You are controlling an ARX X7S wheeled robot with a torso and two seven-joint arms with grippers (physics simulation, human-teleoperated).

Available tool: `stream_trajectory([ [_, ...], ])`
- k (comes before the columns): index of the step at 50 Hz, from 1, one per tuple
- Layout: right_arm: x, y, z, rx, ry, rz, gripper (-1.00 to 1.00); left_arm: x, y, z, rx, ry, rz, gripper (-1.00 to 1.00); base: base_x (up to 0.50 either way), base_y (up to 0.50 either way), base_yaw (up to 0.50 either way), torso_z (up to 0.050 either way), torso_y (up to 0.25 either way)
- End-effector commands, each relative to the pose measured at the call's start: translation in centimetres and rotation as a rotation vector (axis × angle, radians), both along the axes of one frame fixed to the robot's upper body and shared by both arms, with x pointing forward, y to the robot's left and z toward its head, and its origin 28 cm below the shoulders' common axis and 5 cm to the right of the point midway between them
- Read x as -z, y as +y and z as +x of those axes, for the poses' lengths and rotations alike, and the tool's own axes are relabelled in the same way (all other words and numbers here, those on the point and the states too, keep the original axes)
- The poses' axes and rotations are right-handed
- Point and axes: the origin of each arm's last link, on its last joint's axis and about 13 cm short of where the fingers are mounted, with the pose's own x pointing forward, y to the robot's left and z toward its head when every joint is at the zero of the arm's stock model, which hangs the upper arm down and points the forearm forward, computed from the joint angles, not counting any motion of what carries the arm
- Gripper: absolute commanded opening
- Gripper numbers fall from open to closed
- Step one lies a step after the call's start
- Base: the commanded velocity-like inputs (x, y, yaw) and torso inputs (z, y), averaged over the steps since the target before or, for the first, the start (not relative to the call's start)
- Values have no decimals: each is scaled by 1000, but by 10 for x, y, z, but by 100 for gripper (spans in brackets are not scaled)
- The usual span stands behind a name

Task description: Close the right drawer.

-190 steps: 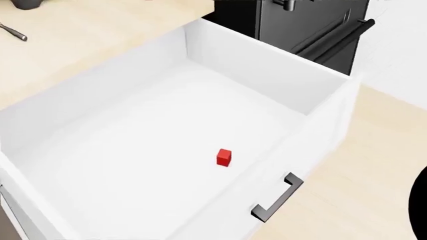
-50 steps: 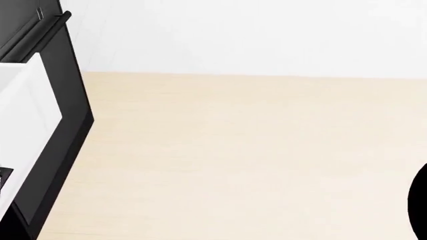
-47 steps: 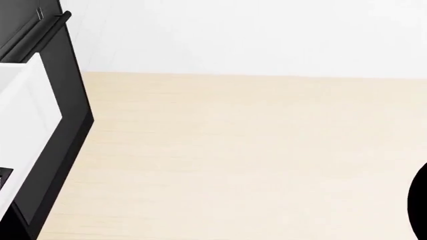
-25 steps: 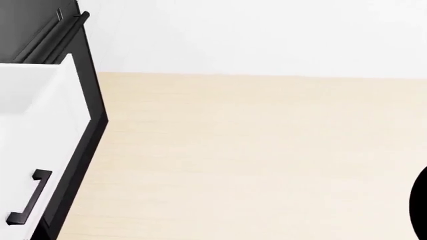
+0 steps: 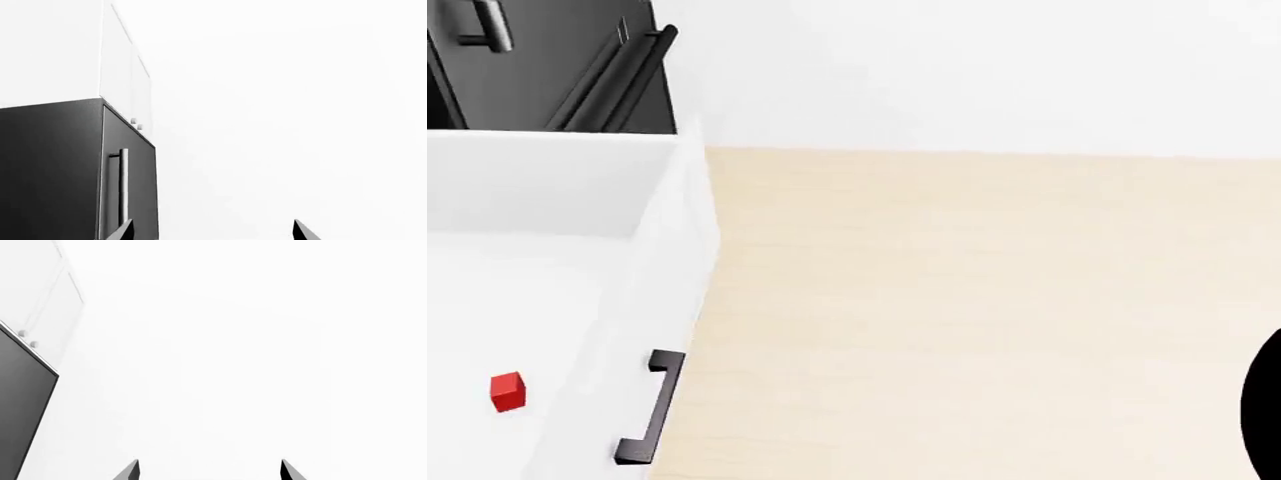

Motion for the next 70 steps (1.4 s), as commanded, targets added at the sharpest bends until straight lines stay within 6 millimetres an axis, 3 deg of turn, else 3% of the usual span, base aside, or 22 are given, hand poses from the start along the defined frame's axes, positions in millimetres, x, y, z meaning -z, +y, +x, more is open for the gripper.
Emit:
stream_trajectory([
  [1, 0, 0, 1, 0, 4, -5, 100, -2, 2, -4, -3, -3, 2, 100, 501, -24, 0, 0, 0],
  [25, 2, 0, 3, -2, 13, 10, 100, 0, 0, 1, -3, 0, 1, 100, 490, -29, 0, 0, 0],
  [35, 0, 0, 1, -24, 5, 33, 100, 0, 1, 0, -4, 0, 0, 100, 1, -23, 0, 0, 1],
  [48, -1, -1, -1, -2, -21, 41, 100, 0, 1, -1, -6, -1, 1, 100, 11, -442, 0, 0, 1],
  [54, -3, -2, 4, 12, 57, 76, 100, 1, 2, 0, -7, 4, -2, 100, 0, 0, 0, 0, 2],
  [62, -18, 0, 6, 75, 78, 92, 100, -2, 2, -3, -6, -1, -3, 100, 0, 0, 0, 0, 0],
  [67, -31, -10, 3, -136, 41, 193, 100, -5, 3, -6, -9, -5, -2, 100, 0, 0, 0, 0, 0],
  [70, -30, -18, 10, -64, 28, 210, 100, -5, 4, -6, -7, -7, -5, 100, 0, 0, 0, 0, 0],
])
